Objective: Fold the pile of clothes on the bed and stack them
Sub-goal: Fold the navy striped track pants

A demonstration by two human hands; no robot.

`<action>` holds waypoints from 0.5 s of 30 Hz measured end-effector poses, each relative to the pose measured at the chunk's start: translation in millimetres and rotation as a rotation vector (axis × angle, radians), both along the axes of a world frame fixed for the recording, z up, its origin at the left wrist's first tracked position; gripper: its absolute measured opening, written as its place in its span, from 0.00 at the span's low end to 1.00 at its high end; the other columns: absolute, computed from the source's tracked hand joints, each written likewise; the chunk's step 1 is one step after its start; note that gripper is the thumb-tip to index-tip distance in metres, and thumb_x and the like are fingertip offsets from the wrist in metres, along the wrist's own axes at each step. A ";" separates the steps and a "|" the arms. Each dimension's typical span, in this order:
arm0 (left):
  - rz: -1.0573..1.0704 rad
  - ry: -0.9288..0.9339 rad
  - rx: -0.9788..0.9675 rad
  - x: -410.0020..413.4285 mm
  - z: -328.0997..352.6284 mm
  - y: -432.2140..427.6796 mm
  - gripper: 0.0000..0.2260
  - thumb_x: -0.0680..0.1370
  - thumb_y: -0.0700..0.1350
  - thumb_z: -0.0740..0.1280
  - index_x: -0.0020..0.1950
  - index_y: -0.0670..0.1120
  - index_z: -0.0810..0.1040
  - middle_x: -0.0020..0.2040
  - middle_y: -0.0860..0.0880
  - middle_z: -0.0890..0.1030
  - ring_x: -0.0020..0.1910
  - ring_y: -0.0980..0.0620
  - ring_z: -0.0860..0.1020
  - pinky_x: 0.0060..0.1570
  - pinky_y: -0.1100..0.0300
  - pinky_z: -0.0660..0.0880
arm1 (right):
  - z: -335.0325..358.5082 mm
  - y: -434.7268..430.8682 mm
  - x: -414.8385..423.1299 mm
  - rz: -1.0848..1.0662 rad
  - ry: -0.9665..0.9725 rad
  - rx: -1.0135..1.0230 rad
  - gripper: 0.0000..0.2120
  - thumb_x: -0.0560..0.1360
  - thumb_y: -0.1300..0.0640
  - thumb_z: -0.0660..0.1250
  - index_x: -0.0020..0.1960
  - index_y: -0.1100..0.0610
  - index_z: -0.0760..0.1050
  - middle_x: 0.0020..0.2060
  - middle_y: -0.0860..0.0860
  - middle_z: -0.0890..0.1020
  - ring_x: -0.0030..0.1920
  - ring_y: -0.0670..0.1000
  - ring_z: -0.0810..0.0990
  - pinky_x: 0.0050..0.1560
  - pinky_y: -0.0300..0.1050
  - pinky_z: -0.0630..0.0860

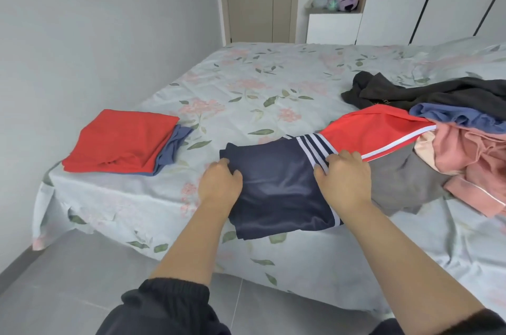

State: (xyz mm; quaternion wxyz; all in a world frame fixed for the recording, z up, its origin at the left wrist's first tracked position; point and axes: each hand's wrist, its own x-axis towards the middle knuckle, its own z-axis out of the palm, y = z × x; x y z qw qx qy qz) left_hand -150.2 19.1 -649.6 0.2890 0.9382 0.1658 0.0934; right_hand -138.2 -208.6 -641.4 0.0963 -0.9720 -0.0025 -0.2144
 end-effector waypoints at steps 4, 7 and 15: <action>0.011 0.075 -0.259 14.5 -8.1 4.8 0.10 0.78 0.50 0.64 0.49 0.43 0.74 0.44 0.47 0.77 0.43 0.48 0.73 0.39 0.58 0.67 | -0.7 9.6 22.2 -0.040 0.313 0.060 0.20 0.78 0.42 0.60 0.52 0.60 0.71 0.48 0.56 0.81 0.51 0.59 0.79 0.49 0.48 0.71; 0.025 -0.002 -0.399 24.8 -6.4 3.9 0.09 0.76 0.49 0.67 0.46 0.43 0.75 0.40 0.50 0.77 0.41 0.50 0.74 0.39 0.58 0.68 | -1.3 10.9 38.3 0.051 0.385 0.322 0.12 0.75 0.52 0.66 0.51 0.60 0.73 0.49 0.58 0.78 0.51 0.59 0.76 0.47 0.46 0.70; 0.038 -0.098 -0.549 40.4 -6.1 -0.9 0.06 0.74 0.43 0.68 0.50 0.45 0.76 0.44 0.47 0.81 0.43 0.48 0.79 0.40 0.58 0.74 | 8.5 12.8 59.0 0.178 0.411 0.678 0.04 0.70 0.66 0.69 0.39 0.64 0.73 0.30 0.52 0.71 0.32 0.51 0.69 0.29 0.42 0.63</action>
